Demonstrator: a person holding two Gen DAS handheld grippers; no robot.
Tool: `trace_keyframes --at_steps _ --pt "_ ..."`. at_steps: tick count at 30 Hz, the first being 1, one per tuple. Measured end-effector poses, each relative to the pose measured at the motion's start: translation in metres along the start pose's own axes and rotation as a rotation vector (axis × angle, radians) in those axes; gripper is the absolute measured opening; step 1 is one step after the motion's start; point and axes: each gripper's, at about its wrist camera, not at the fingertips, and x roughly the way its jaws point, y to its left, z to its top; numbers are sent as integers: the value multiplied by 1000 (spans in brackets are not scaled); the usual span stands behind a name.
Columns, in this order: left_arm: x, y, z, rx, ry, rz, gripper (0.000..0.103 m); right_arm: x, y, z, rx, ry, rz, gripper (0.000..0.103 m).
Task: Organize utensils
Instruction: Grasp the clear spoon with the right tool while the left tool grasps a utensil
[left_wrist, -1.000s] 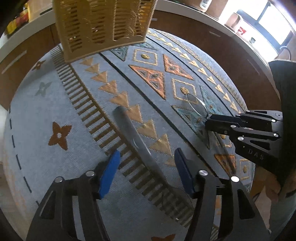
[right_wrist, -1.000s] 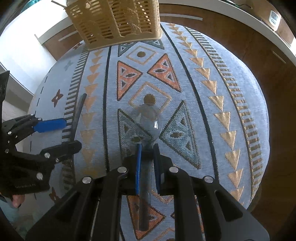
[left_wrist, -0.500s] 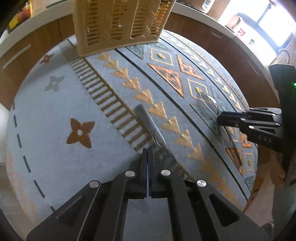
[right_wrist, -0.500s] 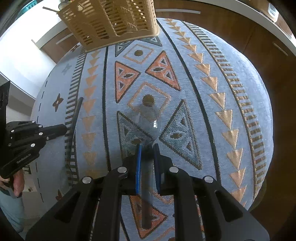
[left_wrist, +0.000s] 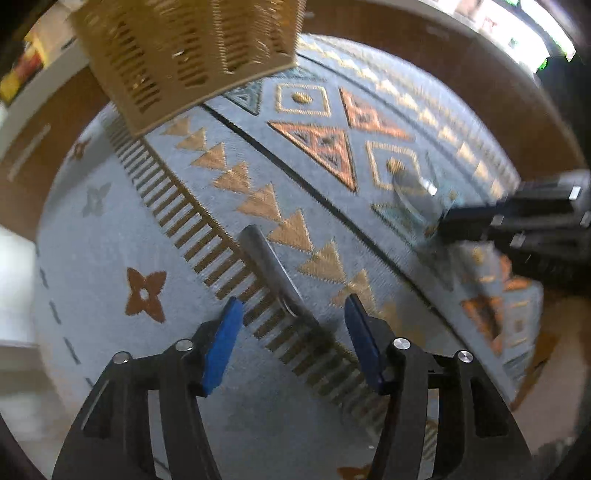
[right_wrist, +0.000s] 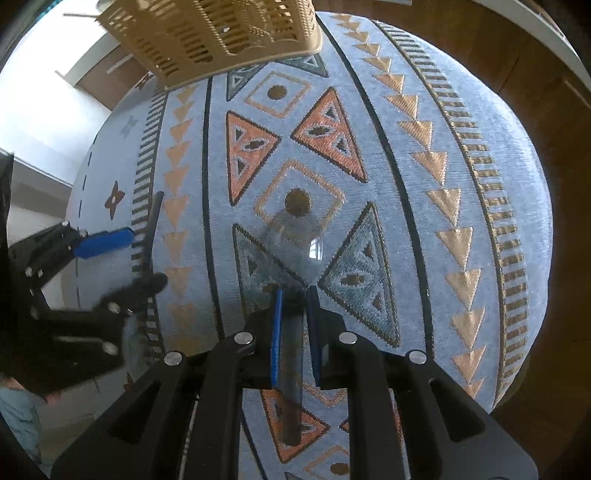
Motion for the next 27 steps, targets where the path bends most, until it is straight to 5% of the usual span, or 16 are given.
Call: trace_keyframes --at_steps 2,4,8,13,15,19,25,27 --pt "-2 -4 -1 43 -2 27 28 1 2 3 -6 2 -12 15" --pt "-3 -2 -4 67 4 42 18 2 5 4 -16 3 -23 17" --pt "-7 17 -8 40 17 -10 11 4 12 3 -28 8 -24 21" --pt "-12 36 -13 18 25 -70 8 6 16 8 -23 20 -31 25" --pt "-10 42 -12 12 52 -93 13 8 22 11 -30 35 -23 39" --pt "-7 44 -6 15 87 -107 18 14 37 15 -61 48 -62 44" --pt "-3 35 1 38 52 -54 12 16 53 12 -122 -7 -189 10" --pt "-4 31 0 29 19 -56 6 16 53 10 -133 -19 -182 10"
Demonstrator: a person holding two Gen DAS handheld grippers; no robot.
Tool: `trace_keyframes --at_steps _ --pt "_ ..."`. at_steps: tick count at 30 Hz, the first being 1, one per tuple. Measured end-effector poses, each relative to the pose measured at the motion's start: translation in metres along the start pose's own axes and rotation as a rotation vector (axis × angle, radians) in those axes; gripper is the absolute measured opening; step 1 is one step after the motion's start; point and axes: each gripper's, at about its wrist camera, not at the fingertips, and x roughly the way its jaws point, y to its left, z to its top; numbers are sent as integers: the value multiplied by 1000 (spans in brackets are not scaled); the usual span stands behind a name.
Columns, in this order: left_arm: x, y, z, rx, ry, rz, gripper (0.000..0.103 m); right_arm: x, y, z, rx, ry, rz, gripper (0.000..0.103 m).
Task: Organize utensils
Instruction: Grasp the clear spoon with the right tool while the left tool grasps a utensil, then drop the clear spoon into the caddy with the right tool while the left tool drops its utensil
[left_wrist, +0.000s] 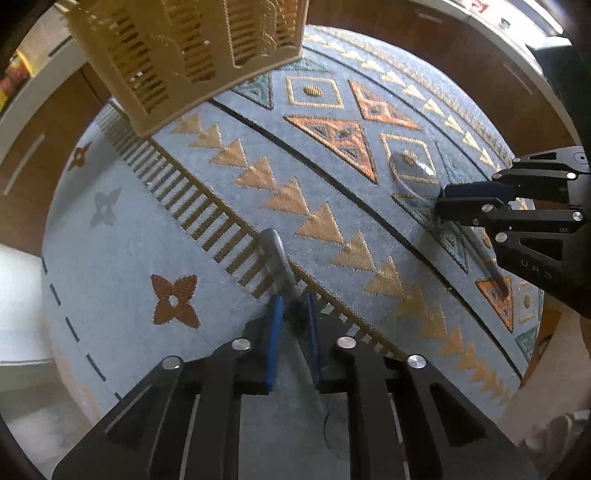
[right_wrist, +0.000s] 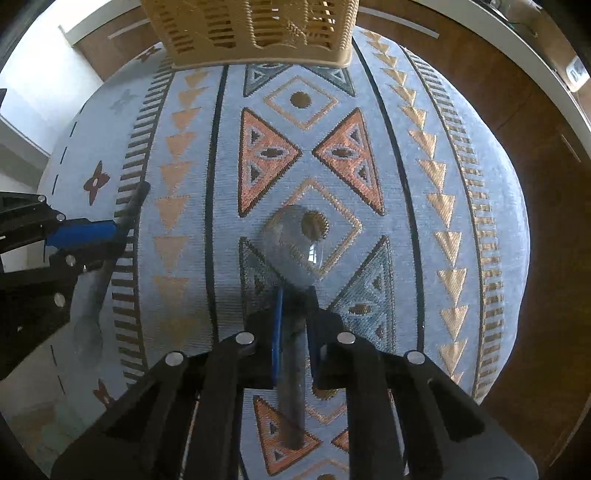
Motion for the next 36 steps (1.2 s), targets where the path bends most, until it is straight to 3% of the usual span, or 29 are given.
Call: trace_keyframes --at_steps 3,5,13,19,23,25,32,36 --pt "-8 11 -7 -60 -97 -31 0 -8 -4 -6 2 -49 13 10" --pt "-16 22 -12 -90 -189 -43 0 -23 -4 -14 -12 -130 -21 10" --pt "-62 29 -30 -186 -523 -175 0 -76 -3 -41 -38 -419 1 10" --pt "-122 42 -32 -220 -817 -175 0 -120 -9 -33 -24 -604 41 10" --pt "-170 48 -18 -227 -1030 -102 0 -149 -9 -12 18 -732 89 10" --pt "-192 47 -10 -220 -1121 -85 0 -163 -5 0 25 -803 56 10" --pt "-215 50 43 -259 -1308 -59 0 -207 -13 52 123 -1055 -22 10" --pt "-206 50 74 -346 -1350 -64 0 -216 -30 80 150 -1150 -13 10"
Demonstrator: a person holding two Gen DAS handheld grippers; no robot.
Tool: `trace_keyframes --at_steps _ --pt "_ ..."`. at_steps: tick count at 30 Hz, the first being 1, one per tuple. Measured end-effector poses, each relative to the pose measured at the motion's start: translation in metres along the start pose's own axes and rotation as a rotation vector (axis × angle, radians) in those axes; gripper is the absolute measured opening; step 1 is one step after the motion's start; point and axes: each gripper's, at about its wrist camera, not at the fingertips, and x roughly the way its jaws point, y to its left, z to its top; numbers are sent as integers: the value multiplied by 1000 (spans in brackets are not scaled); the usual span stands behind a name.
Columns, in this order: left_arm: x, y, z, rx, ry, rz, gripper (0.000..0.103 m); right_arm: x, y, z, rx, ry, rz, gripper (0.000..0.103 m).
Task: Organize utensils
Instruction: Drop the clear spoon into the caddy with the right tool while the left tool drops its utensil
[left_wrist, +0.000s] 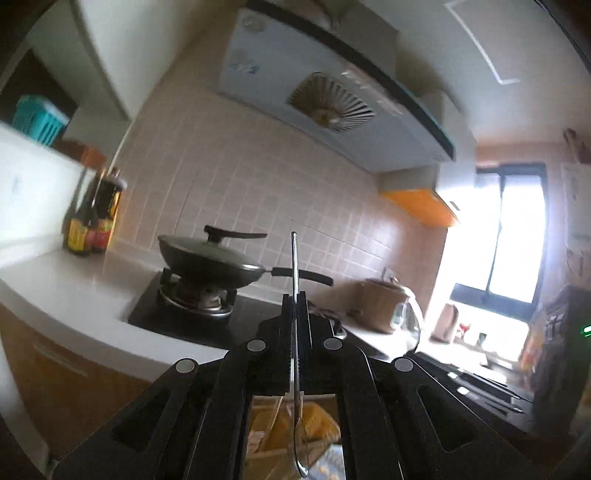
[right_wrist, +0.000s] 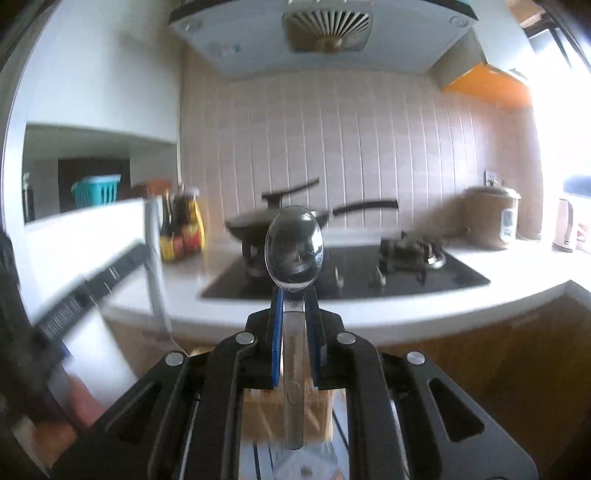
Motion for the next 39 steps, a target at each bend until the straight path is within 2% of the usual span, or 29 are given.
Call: trace_keyframes --at_steps 5,9,16,22,24,26,28,30,32,39 --pt "41 6 -25 14 -46 105 0 45 -15 0 39 -57 -5 10" --pt "56 13 -46 52 -62 138 0 71 -15 -16 0 -60 -11 10" --pt "75 23 -76 81 -52 200 0 99 -37 -43 86 -47 1 10" --pt "66 13 -79 145 -84 172 1 100 -38 -54 87 -65 -10 10" --pt "63 12 -79 155 -84 162 6 99 -38 -56 87 -64 -6 11" --pt "58 14 -78 153 -82 154 26 95 -40 -59 98 -50 -2 11" --pt "50 17 -75 143 -91 141 42 90 -42 -59 103 -37 9 23" --pt "43 18 -70 148 -86 137 42 80 -42 -58 100 -47 -1 56" --pt "30 19 -62 152 -90 136 42 64 -43 -56 92 -82 -17 60" --pt "-28 14 -34 148 -133 102 43 8 -34 -49 49 -86 -31 60"
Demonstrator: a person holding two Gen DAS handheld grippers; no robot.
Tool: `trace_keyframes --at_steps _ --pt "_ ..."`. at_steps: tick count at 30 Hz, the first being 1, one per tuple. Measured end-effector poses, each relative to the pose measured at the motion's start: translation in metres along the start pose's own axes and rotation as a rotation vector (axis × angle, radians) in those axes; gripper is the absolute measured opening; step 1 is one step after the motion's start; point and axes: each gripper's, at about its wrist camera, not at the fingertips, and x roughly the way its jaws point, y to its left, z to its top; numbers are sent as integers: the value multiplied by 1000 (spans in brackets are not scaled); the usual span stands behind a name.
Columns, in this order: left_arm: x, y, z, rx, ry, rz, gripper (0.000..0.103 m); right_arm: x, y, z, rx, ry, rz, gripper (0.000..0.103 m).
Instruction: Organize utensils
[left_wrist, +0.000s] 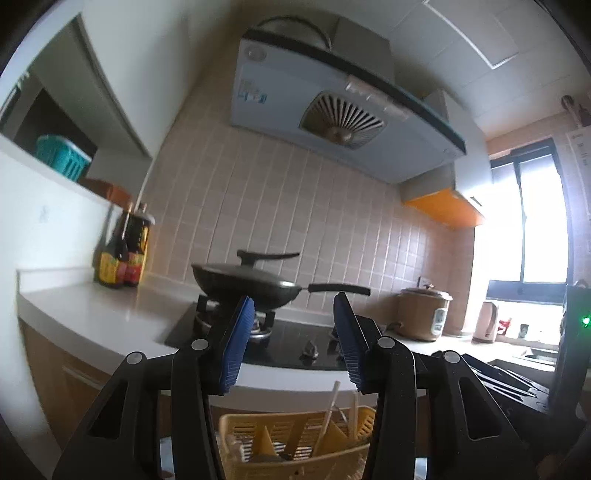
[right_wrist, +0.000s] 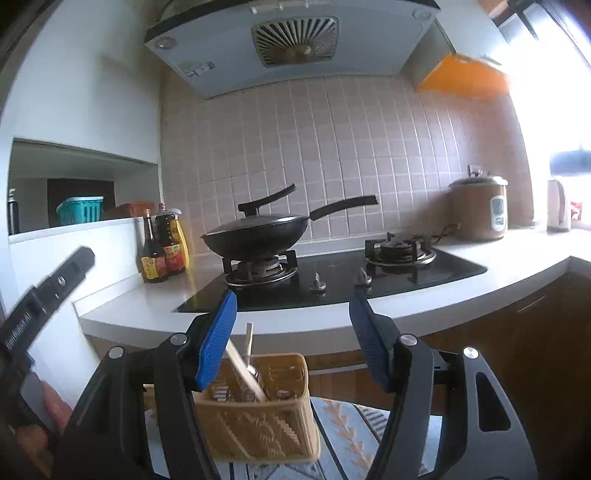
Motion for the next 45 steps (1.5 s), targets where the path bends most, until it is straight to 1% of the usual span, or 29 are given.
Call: trace_keyframes --at_steps 3,4,6,7,8,11,12,14,16,18,19,21,23,25,27,28,31,34,37,43,45 --pt "-29 -3 11 27 -14 -12 49 -27 7 2 -14 4 4 60" --pt "-37 -4 13 35 -16 -14 53 -34 9 1 -16 6 7 60" --pt "-54 -5 16 53 -12 -12 56 -52 16 -3 -27 17 10 62" --pt "-64 -4 15 57 -4 -9 59 -58 18 -6 -30 19 10 63" --pt "-71 -3 14 55 8 -7 64 -66 20 -10 -30 22 6 65" --pt "-92 1 5 46 58 8 72 -83 25 -27 -24 47 -11 73" --pt "-97 1 2 50 66 21 73 -87 26 -33 -19 61 -16 74" --pt "-111 0 -11 66 88 41 79 -94 29 -49 -13 88 -34 75" --pt "-120 -2 -23 85 111 53 84 -102 32 -63 -28 91 -75 82" --pt "-128 -5 -40 109 130 85 86 -109 32 -76 -21 79 -127 95" --pt "-130 -5 -46 114 137 102 89 -115 31 -86 -13 63 -161 96" --pt "-135 -5 -60 120 151 135 90 -121 27 -97 5 62 -177 96" --pt "-140 -4 -74 131 159 161 90 -123 23 -115 -2 71 -164 96" --pt "-143 -3 -84 150 168 193 91 -121 21 -127 -22 86 -184 96" --pt "-147 -1 -90 158 155 222 92 -120 22 -135 -53 90 -202 96" --pt "-148 1 -93 164 141 241 93 -119 23 -135 -71 89 -207 96" --pt "-147 3 -92 172 137 257 95 -116 25 -136 -81 84 -202 96" --pt "-141 4 -96 183 185 256 95 -111 28 -141 -100 119 -199 96" --pt "-139 7 -96 183 197 279 95 -115 26 -141 -99 106 -213 96" --pt "-133 5 -100 204 229 293 95 -110 18 -141 -66 134 -198 96" --pt "-131 4 -101 215 235 312 95 -108 19 -141 -70 143 -192 96"
